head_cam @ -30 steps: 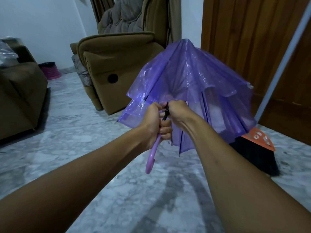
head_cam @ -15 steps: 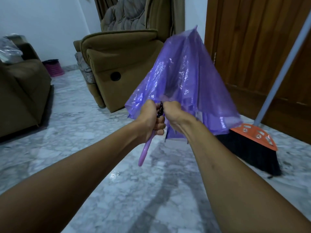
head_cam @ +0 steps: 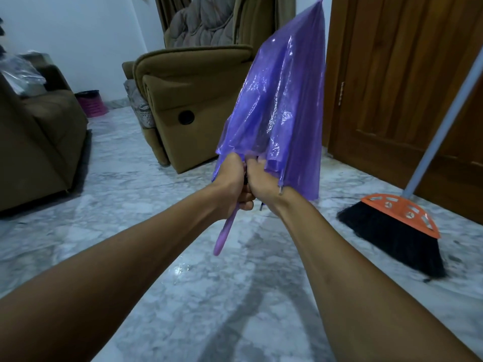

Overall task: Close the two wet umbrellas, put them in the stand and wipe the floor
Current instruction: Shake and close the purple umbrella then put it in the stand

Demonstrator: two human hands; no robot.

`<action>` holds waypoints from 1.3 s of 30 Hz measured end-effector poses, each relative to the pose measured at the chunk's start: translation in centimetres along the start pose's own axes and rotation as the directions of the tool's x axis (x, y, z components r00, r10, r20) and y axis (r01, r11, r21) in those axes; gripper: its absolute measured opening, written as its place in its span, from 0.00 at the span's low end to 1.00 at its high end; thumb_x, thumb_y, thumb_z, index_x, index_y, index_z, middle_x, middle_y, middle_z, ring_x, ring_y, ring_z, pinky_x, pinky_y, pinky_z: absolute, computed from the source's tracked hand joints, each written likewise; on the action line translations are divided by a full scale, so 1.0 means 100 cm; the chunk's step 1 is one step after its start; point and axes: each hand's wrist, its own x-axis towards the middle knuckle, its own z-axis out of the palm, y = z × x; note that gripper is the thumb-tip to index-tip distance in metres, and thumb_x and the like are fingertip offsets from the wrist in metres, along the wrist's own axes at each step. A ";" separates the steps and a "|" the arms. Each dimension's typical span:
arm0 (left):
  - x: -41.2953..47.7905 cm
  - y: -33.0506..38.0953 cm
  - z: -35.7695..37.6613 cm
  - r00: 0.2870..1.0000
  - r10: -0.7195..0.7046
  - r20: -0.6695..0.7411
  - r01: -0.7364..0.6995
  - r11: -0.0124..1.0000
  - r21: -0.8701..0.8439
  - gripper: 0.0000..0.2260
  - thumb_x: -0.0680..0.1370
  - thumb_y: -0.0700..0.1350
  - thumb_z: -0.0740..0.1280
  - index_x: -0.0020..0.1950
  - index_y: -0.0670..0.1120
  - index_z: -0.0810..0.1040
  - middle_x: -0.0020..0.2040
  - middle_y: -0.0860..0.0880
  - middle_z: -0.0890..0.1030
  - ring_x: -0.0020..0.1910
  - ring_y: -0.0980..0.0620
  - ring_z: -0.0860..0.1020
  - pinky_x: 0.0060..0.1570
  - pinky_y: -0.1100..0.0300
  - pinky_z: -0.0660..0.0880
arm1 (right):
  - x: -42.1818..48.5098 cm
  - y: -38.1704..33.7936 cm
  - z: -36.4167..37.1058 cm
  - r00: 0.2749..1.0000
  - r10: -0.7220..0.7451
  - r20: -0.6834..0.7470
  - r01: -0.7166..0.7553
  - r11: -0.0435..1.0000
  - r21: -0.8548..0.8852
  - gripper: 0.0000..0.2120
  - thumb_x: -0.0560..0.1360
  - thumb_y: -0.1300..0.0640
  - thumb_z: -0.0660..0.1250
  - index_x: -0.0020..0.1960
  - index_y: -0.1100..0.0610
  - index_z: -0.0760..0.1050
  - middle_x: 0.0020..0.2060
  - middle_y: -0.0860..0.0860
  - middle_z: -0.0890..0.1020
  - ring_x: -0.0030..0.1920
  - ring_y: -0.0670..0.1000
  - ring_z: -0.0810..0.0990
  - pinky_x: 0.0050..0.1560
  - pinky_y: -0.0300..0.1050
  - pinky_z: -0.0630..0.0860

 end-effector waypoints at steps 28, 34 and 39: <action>-0.006 0.005 -0.004 0.788 0.024 0.615 -0.223 0.942 0.250 0.09 0.83 0.35 0.57 0.46 0.46 0.64 0.25 0.52 0.59 0.23 0.56 0.55 0.25 0.65 0.56 | 0.048 0.000 -0.081 0.875 0.073 -0.478 0.262 0.758 0.597 0.18 0.83 0.62 0.47 0.34 0.56 0.58 0.25 0.51 0.60 0.14 0.44 0.57 0.19 0.30 0.56; -0.005 -0.008 -0.007 0.792 0.053 0.608 -0.263 0.928 0.262 0.06 0.81 0.39 0.64 0.50 0.44 0.67 0.28 0.47 0.68 0.26 0.51 0.65 0.28 0.60 0.65 | 0.053 -0.001 -0.083 0.826 0.044 -0.563 0.317 0.789 0.526 0.17 0.83 0.58 0.48 0.35 0.54 0.57 0.14 0.44 0.60 0.14 0.44 0.58 0.18 0.31 0.58; -0.014 -0.018 -0.024 0.734 -0.178 0.655 -0.290 0.790 0.541 0.10 0.82 0.49 0.61 0.50 0.43 0.70 0.34 0.43 0.76 0.27 0.46 0.75 0.31 0.54 0.76 | 0.055 0.005 -0.094 0.815 0.061 -0.576 0.310 0.793 0.524 0.15 0.83 0.58 0.48 0.37 0.52 0.56 0.25 0.50 0.58 0.16 0.44 0.56 0.21 0.29 0.56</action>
